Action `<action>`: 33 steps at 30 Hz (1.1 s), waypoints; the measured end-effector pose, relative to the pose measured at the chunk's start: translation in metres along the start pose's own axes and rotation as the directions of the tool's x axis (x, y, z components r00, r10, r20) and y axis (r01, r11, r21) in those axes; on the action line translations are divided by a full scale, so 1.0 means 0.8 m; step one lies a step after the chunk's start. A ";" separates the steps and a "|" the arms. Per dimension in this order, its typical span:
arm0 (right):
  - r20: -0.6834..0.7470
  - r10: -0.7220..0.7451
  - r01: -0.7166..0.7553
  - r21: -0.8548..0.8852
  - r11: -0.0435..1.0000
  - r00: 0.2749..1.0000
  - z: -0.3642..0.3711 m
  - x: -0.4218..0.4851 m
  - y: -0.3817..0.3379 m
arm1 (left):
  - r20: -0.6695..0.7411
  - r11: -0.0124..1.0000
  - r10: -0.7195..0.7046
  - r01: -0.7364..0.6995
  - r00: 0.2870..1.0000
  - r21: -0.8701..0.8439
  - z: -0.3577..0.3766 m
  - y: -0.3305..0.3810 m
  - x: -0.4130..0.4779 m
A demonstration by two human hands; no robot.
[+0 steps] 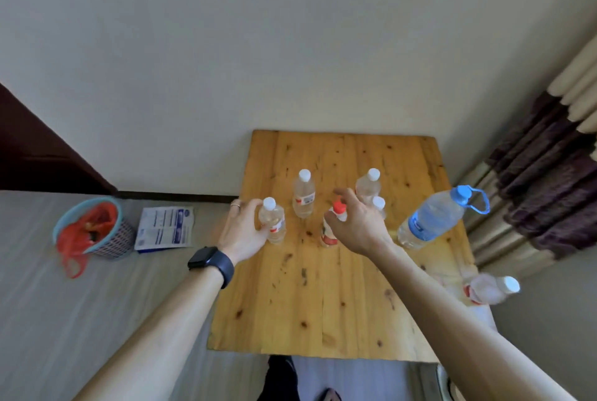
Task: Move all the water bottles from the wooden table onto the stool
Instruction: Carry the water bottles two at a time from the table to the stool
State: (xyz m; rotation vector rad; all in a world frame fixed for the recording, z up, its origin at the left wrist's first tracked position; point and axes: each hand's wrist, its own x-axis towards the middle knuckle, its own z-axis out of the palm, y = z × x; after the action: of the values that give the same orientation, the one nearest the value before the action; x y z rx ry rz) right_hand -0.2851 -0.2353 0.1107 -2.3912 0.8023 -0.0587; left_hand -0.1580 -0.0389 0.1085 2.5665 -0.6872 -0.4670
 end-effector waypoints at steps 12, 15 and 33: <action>0.235 0.152 -0.083 -0.280 0.956 0.960 0.096 0.210 -0.009 | 0.215 0.896 0.165 -0.238 0.963 0.375 0.067 -0.062 0.156; 0.234 0.164 -0.086 -0.312 0.946 0.958 0.114 0.225 -0.008 | 0.250 0.897 0.206 -0.285 0.946 0.337 0.067 -0.067 0.171; 0.171 -0.021 0.073 -0.303 0.950 0.985 0.109 0.111 0.006 | 0.199 0.984 0.069 -0.100 0.978 0.150 0.078 -0.077 0.124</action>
State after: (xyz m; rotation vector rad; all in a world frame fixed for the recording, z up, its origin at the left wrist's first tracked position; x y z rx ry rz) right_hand -0.1956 -0.2413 0.0246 -2.6650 0.7179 0.2629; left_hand -0.0787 -0.0641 0.0053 2.6496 -0.9329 -0.6636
